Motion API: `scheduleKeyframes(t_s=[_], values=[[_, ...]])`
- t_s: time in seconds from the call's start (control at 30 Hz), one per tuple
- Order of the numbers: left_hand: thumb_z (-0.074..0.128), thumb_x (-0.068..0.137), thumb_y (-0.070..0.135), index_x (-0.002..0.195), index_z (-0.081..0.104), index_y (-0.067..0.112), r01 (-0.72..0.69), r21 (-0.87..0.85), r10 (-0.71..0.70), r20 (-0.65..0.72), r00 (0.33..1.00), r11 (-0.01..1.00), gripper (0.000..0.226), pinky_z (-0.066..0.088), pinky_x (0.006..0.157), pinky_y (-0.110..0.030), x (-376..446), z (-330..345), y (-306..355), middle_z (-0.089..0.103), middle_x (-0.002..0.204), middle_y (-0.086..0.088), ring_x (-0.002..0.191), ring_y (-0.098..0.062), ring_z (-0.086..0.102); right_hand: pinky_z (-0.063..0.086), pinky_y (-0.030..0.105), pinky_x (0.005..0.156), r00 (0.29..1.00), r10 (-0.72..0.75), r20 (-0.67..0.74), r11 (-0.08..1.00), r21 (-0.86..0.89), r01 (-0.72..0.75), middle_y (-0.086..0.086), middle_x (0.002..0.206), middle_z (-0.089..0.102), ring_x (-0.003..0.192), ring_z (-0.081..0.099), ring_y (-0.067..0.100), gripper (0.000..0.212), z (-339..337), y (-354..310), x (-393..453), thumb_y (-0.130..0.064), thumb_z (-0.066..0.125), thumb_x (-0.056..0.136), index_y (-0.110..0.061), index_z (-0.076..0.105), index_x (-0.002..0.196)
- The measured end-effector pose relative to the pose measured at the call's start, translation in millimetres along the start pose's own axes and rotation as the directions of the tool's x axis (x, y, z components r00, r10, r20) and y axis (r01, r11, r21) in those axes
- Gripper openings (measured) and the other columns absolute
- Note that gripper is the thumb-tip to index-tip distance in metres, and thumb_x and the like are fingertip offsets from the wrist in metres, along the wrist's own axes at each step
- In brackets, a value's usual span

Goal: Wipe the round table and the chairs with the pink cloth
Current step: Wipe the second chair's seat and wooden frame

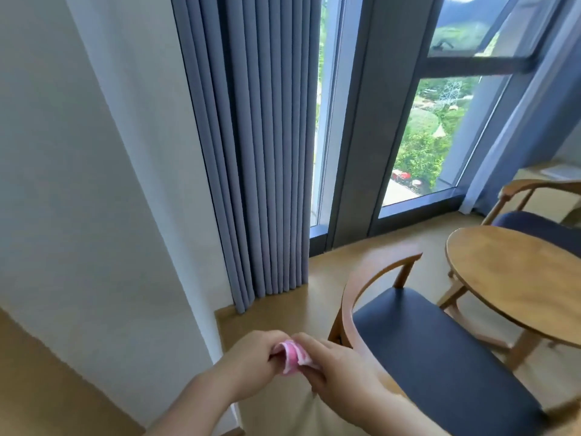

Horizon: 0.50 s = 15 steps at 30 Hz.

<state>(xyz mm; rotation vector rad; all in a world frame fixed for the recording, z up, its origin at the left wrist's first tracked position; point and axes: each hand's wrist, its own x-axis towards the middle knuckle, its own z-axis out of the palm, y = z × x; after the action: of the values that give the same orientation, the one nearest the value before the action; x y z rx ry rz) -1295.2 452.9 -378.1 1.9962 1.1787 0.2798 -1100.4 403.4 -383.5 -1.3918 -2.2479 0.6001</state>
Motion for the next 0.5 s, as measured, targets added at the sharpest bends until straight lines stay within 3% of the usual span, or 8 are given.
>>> scheduleKeyframes(t_s=[0.07, 0.17, 0.37, 0.5], values=[[0.052, 0.084, 0.048, 0.087, 0.063, 0.038, -0.019, -0.021, 0.019, 0.007, 1.0, 1.0, 0.016, 0.054, 0.076, -0.038, 3, -30, 35, 0.065, 0.081, 0.017, 0.076, -0.003, 0.061, 0.044, 0.013, 0.083, 0.999, 0.034, -0.031, 0.999, 0.005, -0.034, -0.023, 0.105, 0.058, 0.093, 0.053, -0.005, 0.028, -40, -18, 6, -0.047, 0.046, 0.095, -0.041, 0.047, 0.122], [0.055, 0.085, 0.051, 0.091, 0.064, 0.039, -0.075, -0.027, 0.076, 0.045, 0.996, 0.997, 0.016, 0.055, 0.076, -0.038, 27, -59, 67, 0.066, 0.084, 0.015, 0.079, -0.005, 0.062, 0.05, 0.026, 0.081, 0.994, 0.075, -0.085, 0.997, -0.014, -0.077, -0.022, 0.11, 0.057, 0.095, 0.056, 0.004, 0.029, -81, -22, 19, -0.039, 0.047, 0.097, -0.041, 0.045, 0.126], [0.06, 0.092, 0.035, 0.101, 0.062, 0.043, -0.224, 0.06, 0.224, 0.016, 0.975, 0.973, 0.012, 0.055, 0.079, -0.025, 118, -69, 103, 0.064, 0.087, 0.021, 0.084, 0.001, 0.061, 0.046, 0.019, 0.098, 0.976, 0.038, -0.215, 0.995, -0.087, -0.058, -0.019, 0.131, 0.052, 0.114, 0.055, 0.002, 0.043, -133, 26, 37, -0.041, 0.045, 0.097, -0.039, 0.037, 0.139], [0.058, 0.094, 0.034, 0.112, 0.064, 0.033, -0.274, 0.054, 0.274, -0.007, 0.962, 0.96, 0.019, 0.053, 0.081, -0.023, 161, -63, 121, 0.065, 0.093, 0.02, 0.089, -0.001, 0.061, 0.045, 0.035, 0.1, 0.931, -0.109, -0.349, 0.957, -0.289, 0.004, 0.002, 0.131, 0.06, 0.119, 0.058, 0.02, 0.061, -157, 73, 42, -0.017, 0.072, 0.08, -0.023, 0.046, 0.135]])
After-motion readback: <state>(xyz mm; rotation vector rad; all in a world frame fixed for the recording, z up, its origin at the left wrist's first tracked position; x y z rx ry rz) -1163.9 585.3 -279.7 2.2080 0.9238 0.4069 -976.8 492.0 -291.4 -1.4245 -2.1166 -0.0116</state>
